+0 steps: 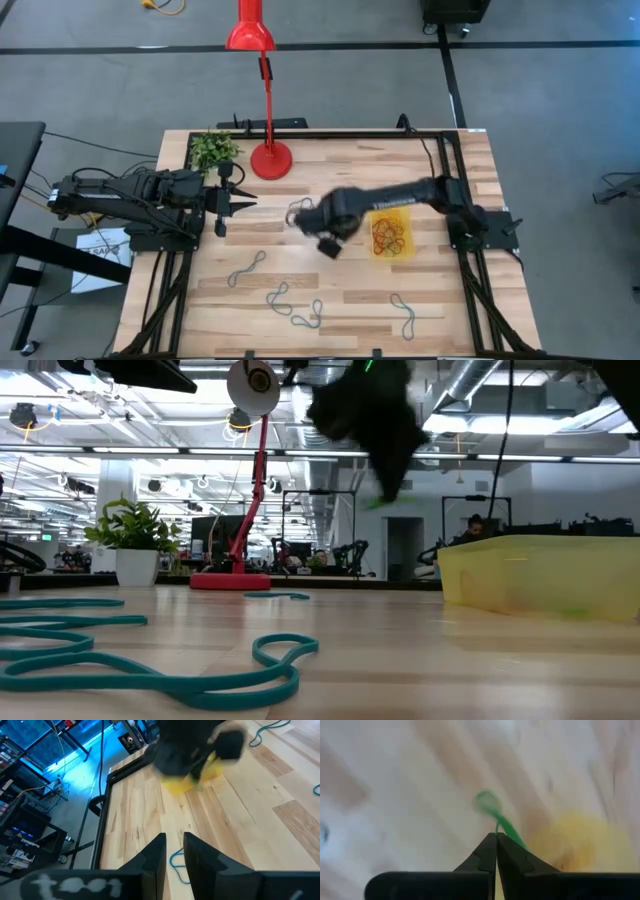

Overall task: Pick and place items into bin
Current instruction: Put the green rubber band into the yellow bin

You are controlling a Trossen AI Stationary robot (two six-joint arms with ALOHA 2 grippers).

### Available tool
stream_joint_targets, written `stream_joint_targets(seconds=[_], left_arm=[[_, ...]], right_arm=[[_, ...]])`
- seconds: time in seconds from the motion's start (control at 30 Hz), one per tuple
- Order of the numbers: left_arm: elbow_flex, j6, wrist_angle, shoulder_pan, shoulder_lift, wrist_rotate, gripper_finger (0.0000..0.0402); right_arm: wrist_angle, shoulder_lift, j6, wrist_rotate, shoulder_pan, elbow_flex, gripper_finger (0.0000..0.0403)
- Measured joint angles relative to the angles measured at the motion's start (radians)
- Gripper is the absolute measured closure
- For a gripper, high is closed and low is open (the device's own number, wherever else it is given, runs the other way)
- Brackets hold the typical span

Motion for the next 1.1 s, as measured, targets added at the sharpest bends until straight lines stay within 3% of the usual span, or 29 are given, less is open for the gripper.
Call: stream_joint_targets(seconds=[0.13, 0.3, 0.6, 0.87, 1.1], left_arm=[[0.0, -0.001, 0.0, 0.0, 0.0, 0.0, 0.0344], [0.0, 0.0, -0.001, 0.0, 0.0, 0.0, 0.0344], [0.0, -0.003, -0.003, 0.0, 0.0, 0.0, 0.0344], [0.0, -0.024, -0.008, 0.0, 0.0, 0.0, 0.0344], [0.0, -0.024, -0.006, 0.0, 0.0, 0.0, 0.0344]], right_arm=[[-0.141, -0.005, 0.097, -0.014, 0.099, 0.057, 0.0402], [-0.133, -0.035, -0.049, -0.155, 0.233, 0.058, 0.0402], [-0.134, -0.116, 0.134, 0.018, 0.34, 0.002, 0.0402], [-0.12, -0.364, 0.437, 0.099, 0.351, -0.355, 0.0402], [0.296, -0.549, 0.442, 0.075, 0.34, -0.749, 0.0403]])
